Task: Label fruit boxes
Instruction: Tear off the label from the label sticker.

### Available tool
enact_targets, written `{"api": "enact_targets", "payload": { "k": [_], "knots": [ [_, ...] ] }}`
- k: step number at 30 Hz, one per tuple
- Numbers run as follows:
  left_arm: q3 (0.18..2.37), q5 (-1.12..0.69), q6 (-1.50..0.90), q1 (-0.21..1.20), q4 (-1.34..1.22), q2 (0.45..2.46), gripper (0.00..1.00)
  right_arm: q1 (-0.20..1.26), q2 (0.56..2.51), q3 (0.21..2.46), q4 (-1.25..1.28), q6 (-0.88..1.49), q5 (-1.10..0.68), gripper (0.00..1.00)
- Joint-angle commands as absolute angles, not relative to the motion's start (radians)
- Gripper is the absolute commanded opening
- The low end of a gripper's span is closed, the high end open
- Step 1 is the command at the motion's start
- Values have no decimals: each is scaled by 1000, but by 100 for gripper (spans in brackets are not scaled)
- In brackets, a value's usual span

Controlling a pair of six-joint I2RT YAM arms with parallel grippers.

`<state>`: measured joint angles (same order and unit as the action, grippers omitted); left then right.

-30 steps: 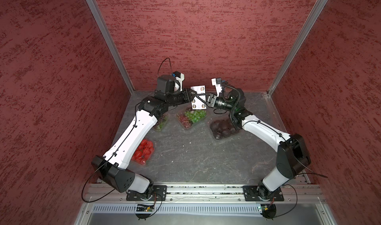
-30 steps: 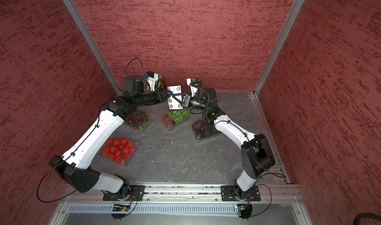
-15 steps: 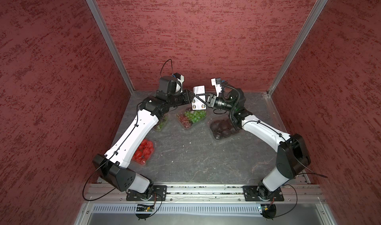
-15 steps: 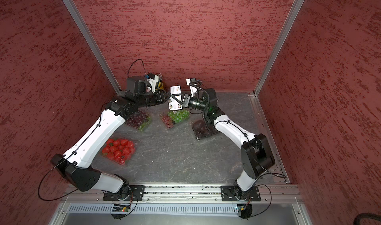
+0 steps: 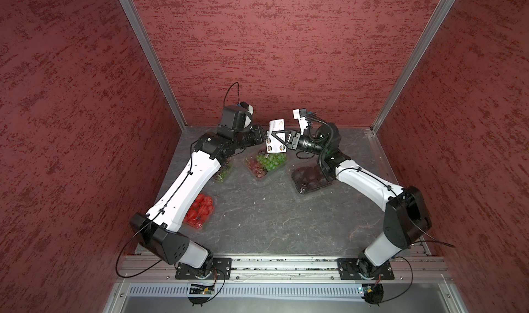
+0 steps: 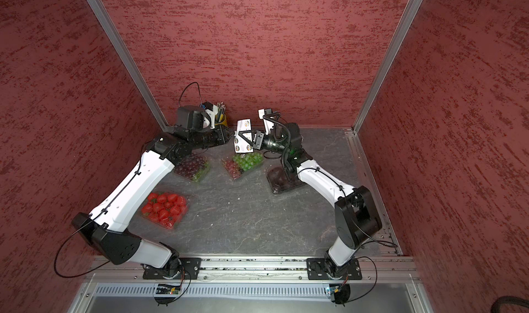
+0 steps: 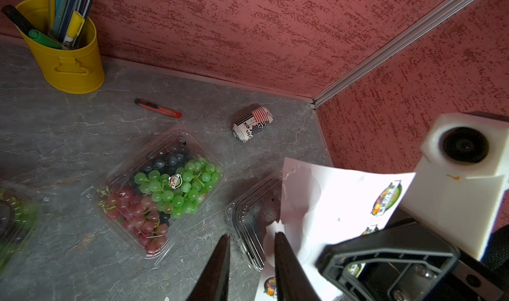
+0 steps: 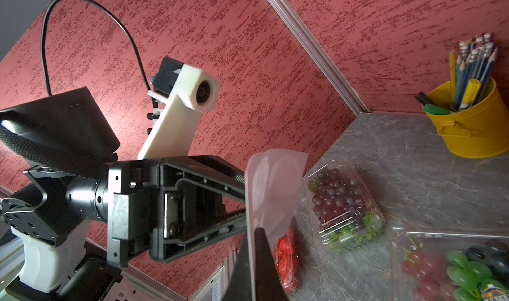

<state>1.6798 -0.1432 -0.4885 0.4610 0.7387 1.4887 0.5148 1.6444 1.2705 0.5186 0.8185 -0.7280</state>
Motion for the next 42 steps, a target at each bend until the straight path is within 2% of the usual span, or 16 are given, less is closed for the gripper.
{"api": "enact_targets", "payload": {
  "k": [1,16,22,23,25,27,28,42],
  "knots": [
    [1697,-143,-477,461,737,1490,29,521,1642,1308,523,808,-727,0],
    [1644,-272,-545,426,640,1456,29,520,1637,1293,529,811,-726,0],
    [1639,-296,-548,428,630,1460,26,523,1629,1287,529,811,-721,0],
    [1639,-296,-548,428,630,1462,24,523,1628,1285,529,811,-722,0],
    [1639,-296,-548,428,633,1462,10,523,1625,1285,531,811,-721,0],
    [1639,-294,-548,428,633,1460,7,523,1626,1283,530,811,-720,0],
    [1641,-292,-548,428,634,1460,0,523,1625,1283,531,811,-719,0],
    [1632,-217,-543,416,674,1422,0,520,1621,1263,488,795,-664,0]
  ]
}}
